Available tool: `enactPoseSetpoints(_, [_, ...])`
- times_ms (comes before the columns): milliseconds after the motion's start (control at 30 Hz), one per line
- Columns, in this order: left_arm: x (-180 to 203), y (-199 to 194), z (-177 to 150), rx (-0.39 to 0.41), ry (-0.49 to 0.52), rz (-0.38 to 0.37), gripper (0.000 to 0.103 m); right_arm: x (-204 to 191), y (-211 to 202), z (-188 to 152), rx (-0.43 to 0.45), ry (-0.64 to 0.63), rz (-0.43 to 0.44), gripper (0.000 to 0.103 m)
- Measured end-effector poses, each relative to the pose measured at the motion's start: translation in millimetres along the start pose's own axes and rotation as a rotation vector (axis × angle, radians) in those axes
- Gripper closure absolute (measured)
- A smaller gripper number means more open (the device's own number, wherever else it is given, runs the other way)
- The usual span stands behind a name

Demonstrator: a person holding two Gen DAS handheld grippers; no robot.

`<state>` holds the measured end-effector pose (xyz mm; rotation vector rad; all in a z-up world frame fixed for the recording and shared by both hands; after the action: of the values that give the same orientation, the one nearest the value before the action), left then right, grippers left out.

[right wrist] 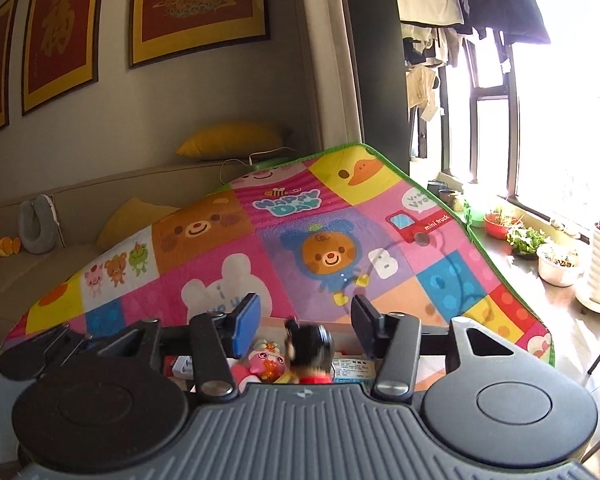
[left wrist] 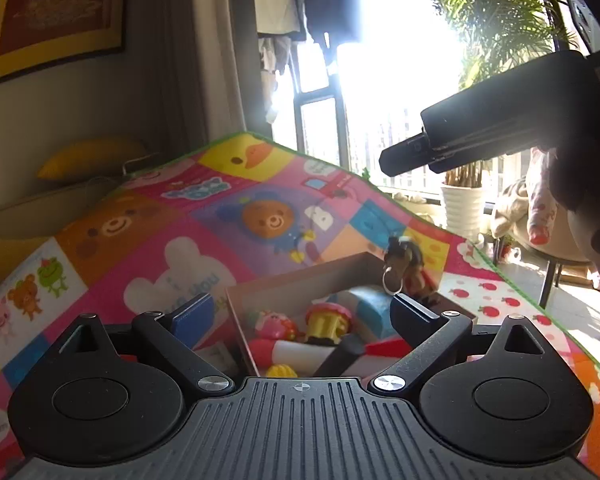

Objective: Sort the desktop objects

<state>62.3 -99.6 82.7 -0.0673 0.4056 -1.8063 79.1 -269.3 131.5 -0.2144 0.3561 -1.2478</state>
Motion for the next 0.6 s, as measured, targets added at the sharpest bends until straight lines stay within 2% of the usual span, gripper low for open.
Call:
enactPoseSetpoints(133, [-28, -13, -47, -0.105, 0.001, 0.063, 0.002, 5, 27, -6, -0.050, 0.001, -0.004, 0.051])
enactPoseSetpoints(267, [-60, -21, -82, -0.217, -0.074, 0.106, 0.001, 3, 52, -16, -0.129, 0.033, -0.003, 0.051])
enactPoseSetpoints(367, [-77, -31, -97, -0.238, -0.109, 0.140, 0.001, -10, 72, -21, -0.196, 0.045, 0.023, 0.050])
enactPoseSetpoints(500, [-98, -39, -111, -0.244, -0.178, 0.188, 0.000, -48, 105, -22, -0.284, -0.015, 0.076, 0.050])
enactPoseSetpoints(600, [-111, -41, -113, -0.237, -0.259, 0.160, 0.000, -79, 142, -15, -0.390, 0.014, 0.156, 0.051])
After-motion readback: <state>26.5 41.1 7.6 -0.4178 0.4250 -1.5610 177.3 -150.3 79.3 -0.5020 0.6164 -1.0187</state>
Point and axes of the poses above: each gripper's, at about its wrist camera, not at the fingertips, and y roughly the way its jaws point, x to its right, z to its top, the point moved 2 cm from there along y, roughly the way its jaws point, and after that the axes turned 9 degrees about z, right-handed, at the moved point
